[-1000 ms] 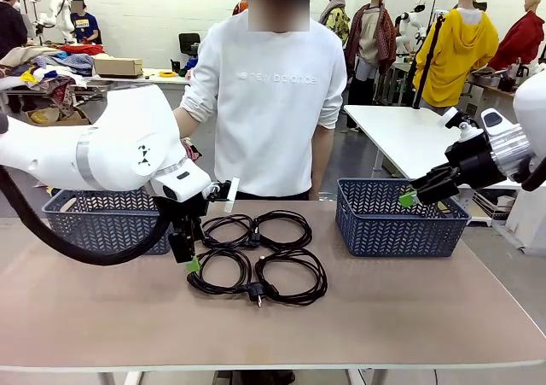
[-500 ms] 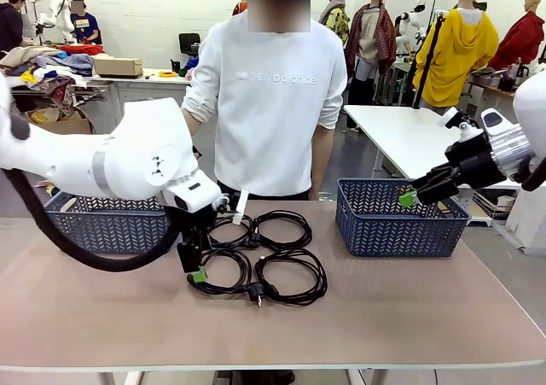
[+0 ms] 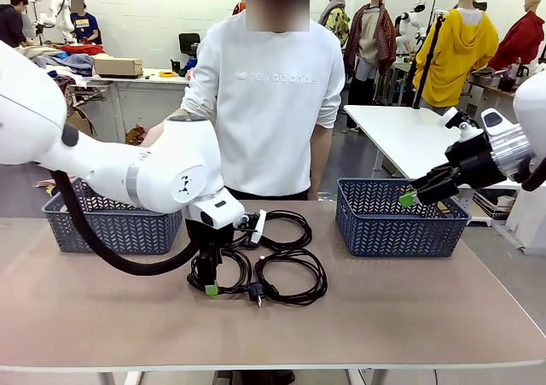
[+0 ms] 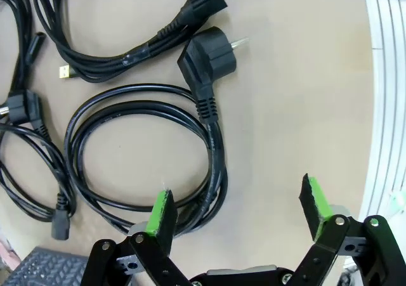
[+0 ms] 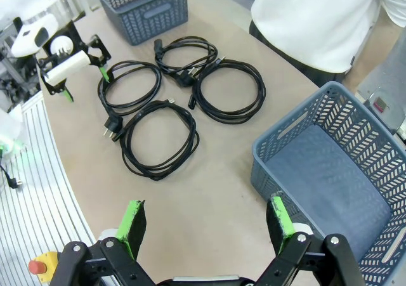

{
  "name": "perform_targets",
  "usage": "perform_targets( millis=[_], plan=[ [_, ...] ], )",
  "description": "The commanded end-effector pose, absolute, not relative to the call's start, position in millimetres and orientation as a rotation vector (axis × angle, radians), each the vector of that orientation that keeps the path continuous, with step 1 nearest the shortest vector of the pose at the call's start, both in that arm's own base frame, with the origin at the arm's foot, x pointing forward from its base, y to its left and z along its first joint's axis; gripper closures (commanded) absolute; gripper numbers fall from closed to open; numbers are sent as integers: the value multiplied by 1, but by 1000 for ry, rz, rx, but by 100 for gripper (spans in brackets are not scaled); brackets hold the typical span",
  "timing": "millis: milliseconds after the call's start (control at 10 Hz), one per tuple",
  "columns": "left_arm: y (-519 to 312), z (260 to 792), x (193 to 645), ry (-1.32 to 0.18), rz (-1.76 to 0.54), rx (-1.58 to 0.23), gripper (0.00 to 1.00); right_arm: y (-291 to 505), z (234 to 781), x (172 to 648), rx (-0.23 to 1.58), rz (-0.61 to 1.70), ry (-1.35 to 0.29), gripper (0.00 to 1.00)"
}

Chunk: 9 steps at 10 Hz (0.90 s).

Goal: Organize the cables according to human instructions.
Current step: Pick up a bundle of cables and place it in the basket indicated by the human.

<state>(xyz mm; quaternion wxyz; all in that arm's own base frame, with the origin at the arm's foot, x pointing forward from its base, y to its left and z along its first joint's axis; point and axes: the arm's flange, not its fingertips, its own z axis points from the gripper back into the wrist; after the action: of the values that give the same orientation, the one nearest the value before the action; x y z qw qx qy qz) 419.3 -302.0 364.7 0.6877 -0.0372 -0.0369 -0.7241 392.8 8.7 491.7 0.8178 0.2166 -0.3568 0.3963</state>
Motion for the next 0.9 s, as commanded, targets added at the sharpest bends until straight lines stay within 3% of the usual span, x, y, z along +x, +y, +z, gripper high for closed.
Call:
perform_targets(
  millis=[0,800],
  plan=[
    [-309,355,430,-73,-1597,-47,0,8,491,397,479,863,-787,0],
    [-312,324,441,-56,-1556,-33,0,8,491,397,479,863,-787,0]
  ],
)
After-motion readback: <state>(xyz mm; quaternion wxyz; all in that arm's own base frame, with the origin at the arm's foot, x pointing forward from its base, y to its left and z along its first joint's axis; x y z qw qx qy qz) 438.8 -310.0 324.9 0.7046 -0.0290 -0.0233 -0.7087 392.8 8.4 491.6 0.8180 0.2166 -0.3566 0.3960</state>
